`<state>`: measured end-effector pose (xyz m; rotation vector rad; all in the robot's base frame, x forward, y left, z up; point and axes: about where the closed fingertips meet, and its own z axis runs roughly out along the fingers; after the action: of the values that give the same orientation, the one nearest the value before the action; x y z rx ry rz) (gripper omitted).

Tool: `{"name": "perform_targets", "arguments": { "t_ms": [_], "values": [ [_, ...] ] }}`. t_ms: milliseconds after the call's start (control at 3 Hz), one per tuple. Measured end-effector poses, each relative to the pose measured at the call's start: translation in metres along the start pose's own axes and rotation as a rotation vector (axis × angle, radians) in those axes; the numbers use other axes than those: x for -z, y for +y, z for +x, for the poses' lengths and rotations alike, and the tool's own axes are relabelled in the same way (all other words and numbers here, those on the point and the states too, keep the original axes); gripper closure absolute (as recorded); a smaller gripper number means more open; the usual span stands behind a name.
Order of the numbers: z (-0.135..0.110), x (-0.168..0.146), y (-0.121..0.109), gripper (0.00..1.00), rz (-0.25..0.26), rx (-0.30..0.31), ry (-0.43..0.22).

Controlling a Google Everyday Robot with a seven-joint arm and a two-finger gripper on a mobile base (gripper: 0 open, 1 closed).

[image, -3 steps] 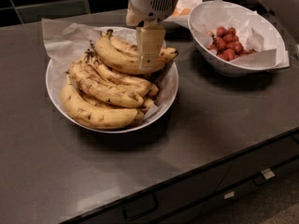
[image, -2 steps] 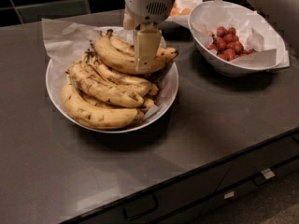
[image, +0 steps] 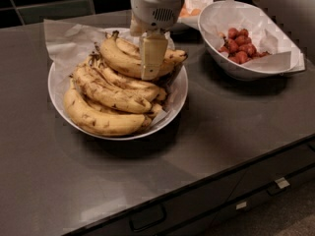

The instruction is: Pick banana from white bowl

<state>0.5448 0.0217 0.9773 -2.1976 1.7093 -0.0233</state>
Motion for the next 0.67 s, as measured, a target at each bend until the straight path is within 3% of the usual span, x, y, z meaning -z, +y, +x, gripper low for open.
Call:
{"name": "perform_targets", "arguments": {
  "t_ms": [667],
  "values": [
    [0.0035,-0.0138,0.0069,0.31,-0.025,-0.035,-0.015]
  ]
}}
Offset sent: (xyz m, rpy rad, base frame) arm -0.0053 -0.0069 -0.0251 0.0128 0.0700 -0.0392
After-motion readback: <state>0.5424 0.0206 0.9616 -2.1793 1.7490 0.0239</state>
